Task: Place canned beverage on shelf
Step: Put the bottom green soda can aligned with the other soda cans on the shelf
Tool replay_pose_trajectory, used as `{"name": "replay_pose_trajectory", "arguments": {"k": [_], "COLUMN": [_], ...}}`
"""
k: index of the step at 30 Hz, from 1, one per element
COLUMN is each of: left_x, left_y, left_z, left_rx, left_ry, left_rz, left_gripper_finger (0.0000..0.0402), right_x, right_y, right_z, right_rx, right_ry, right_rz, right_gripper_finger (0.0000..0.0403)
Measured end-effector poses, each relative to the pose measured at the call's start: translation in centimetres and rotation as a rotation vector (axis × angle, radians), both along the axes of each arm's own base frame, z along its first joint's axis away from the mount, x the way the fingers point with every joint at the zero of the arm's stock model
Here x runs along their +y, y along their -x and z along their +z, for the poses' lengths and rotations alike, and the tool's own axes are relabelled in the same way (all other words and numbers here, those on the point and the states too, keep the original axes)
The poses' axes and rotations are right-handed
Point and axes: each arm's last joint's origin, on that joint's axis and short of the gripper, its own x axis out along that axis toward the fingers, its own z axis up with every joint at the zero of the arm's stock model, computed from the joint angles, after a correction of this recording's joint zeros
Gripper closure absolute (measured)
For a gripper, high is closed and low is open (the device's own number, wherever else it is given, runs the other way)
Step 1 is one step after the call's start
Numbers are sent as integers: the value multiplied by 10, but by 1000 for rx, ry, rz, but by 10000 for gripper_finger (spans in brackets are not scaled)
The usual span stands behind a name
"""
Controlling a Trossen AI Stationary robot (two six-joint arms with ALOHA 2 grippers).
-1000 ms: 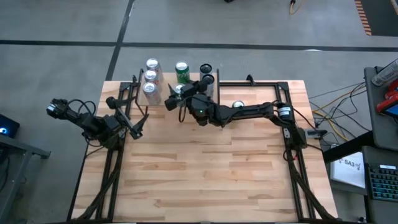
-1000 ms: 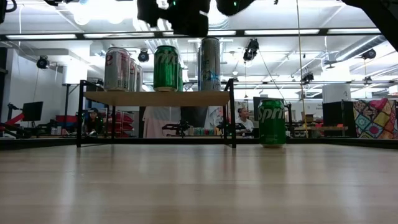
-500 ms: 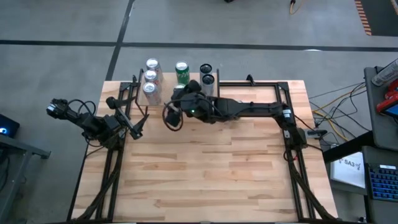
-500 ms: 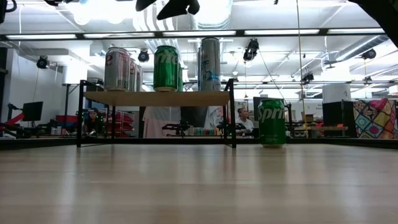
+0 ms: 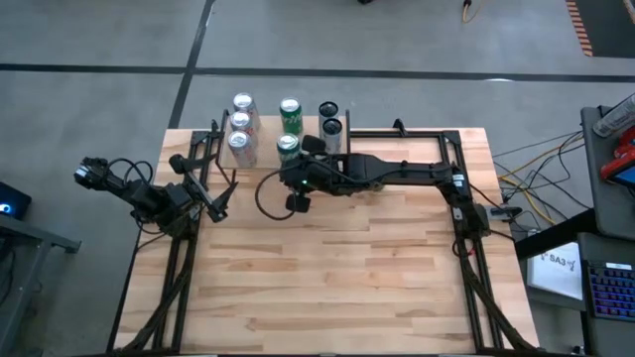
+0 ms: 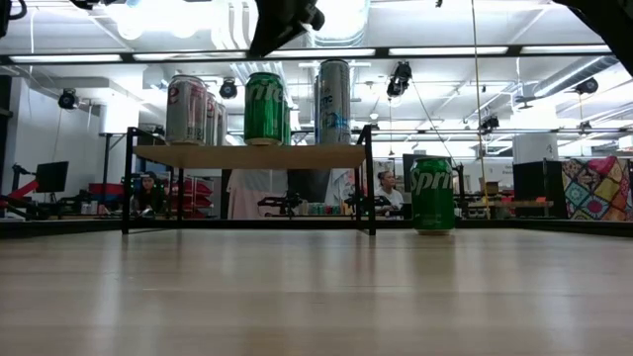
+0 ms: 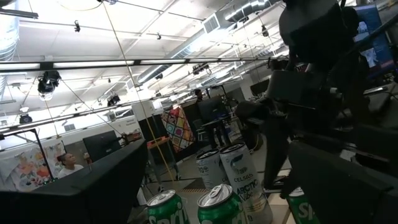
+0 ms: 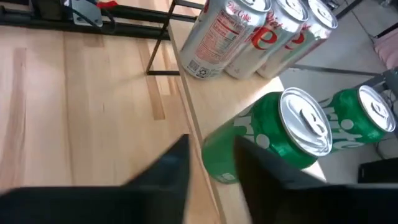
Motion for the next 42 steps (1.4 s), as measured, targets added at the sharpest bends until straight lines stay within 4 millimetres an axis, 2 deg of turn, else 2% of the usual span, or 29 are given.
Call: {"name": "replay_pose_trajectory", "arguments": {"k": [2,7,13,16,21,36,42], "left_x": [0,0,0,0,0,0,0], "left_y": [0,0,0,0,0,0,0], "left_z": [0,0,0,0,0,-1,-1], "left_rx": [0,0,-1,2,5,24,27], "left_ry": [0,0,0,-3,-9,-17,-18], "left_rz": [0,0,0,2,4,26,29], "left_gripper_finger": [27,27,27,27,27,27,27], "right_x": [-1,-5,-13,-17,-26,-55,-59], "right_y": [0,-6,-19,-21,-23,-24,-26], "right_z": [0,-4,-27,-33,-38,-34,-31], "right_rx": [9,-17,35,64,72,-19,-59], "right_ry": [14,16,75,130,127,99,100], "right_rz": [11,3,-46,-86,-107,-195,-204], "right_gripper_finger": [367,392,394,394,394,394,394]}}
